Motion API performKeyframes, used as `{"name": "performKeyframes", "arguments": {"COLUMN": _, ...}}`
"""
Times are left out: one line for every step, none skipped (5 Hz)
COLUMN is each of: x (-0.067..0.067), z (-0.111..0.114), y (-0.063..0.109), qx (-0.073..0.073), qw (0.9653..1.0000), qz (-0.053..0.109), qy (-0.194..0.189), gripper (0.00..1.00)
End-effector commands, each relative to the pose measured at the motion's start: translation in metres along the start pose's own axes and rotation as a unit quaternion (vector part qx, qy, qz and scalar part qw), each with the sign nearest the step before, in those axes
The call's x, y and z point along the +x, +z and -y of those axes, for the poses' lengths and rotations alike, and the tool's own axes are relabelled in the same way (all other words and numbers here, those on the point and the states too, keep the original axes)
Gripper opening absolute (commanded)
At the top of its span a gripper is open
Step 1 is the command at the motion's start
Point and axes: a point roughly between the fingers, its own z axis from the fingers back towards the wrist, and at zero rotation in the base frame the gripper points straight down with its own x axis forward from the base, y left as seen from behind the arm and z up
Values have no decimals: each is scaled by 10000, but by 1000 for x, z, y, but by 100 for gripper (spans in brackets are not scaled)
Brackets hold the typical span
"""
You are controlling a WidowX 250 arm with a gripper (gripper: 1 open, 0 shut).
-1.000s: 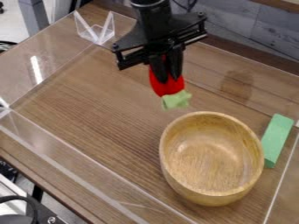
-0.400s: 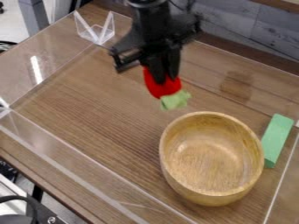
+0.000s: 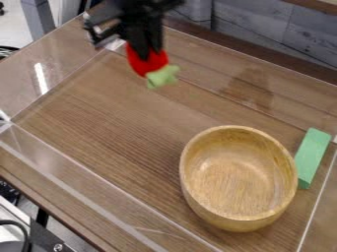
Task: Move the red fruit to the left
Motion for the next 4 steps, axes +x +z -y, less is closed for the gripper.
{"name": "performKeyframes", "arguments": {"x": 8, "z": 9, "y": 2, "qx": -135, "qw": 9995, "qz": 250, "qy": 123, "gripper": 0}}
{"name": "performKeyframes", "arguments": {"x": 10, "z": 12, "y": -7, "qx": -97, "qw": 9983, "qz": 377, "qy": 425, "gripper": 0}}
{"name": "performKeyframes", "arguments": {"x": 12, "z": 14, "y": -15, "qx": -71, "qw": 9967, "qz": 482, "qy": 656, "gripper": 0}}
{"name": "performKeyframes", "arguments": {"x": 12, "z": 17, "y": -23, "qx": -35, "qw": 9944, "qz": 574, "qy": 890, "gripper": 0}}
